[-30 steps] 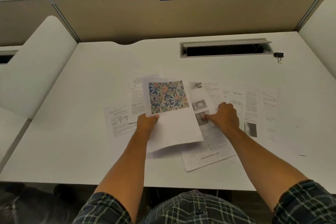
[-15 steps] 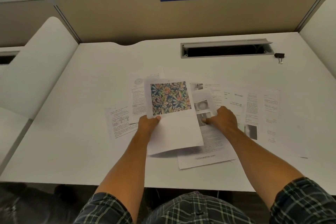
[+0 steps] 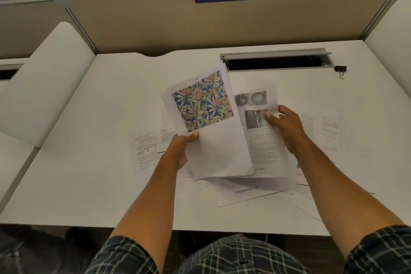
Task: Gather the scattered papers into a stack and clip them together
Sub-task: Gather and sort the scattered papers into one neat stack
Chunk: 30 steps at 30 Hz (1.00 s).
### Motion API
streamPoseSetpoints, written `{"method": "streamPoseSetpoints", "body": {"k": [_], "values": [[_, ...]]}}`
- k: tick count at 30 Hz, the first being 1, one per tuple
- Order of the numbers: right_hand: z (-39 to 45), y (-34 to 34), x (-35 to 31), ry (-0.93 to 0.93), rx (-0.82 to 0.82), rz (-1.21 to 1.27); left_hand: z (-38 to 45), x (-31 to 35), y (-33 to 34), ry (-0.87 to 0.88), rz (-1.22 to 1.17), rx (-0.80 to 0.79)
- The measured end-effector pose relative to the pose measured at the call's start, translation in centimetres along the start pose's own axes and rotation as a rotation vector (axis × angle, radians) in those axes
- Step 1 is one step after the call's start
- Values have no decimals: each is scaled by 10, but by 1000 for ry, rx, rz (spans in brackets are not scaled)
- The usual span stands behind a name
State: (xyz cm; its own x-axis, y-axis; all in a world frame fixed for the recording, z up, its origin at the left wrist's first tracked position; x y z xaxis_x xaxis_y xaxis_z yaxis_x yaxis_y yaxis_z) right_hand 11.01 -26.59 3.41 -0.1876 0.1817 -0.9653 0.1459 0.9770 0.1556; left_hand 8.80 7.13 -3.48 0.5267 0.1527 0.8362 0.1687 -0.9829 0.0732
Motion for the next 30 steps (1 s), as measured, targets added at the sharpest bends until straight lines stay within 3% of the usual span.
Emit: {"method": "streamPoseSetpoints", "body": {"k": [7,13,17,20,23,26,30], "values": [[-4,24,-5,-59,-66,97,-26,43,46,171,181,-76],[0,13,-27,-163,13,280,-20,48,43,204,185,-43],[4,-13,-49,-236,66,397,-13,46,15,207,193,64],[8,-27,-64,-266,-29,504,-13,45,-4,213,246,225],[3,-22,-76,-244,-231,629,-13,43,-13,224,297,328],[-1,-5,-72,-186,-321,602,-15,43,0,205,353,270],[7,7,-38,-80,-81,313,-20,43,24,153,363,77]]}}
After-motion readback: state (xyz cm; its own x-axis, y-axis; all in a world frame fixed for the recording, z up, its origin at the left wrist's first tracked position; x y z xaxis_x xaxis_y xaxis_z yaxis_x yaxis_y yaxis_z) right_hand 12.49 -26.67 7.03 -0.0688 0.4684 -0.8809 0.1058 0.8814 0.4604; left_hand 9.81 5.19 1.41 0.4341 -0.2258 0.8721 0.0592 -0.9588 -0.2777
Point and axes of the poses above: each hand's wrist, its own z-axis towards the middle knuckle, its own y-axis out of the palm, x = y × z, the point moved 6 cm from there along z, towards the middle knuckle, and after that the axes turned 11 degrees about z, right-handed, at the moved point
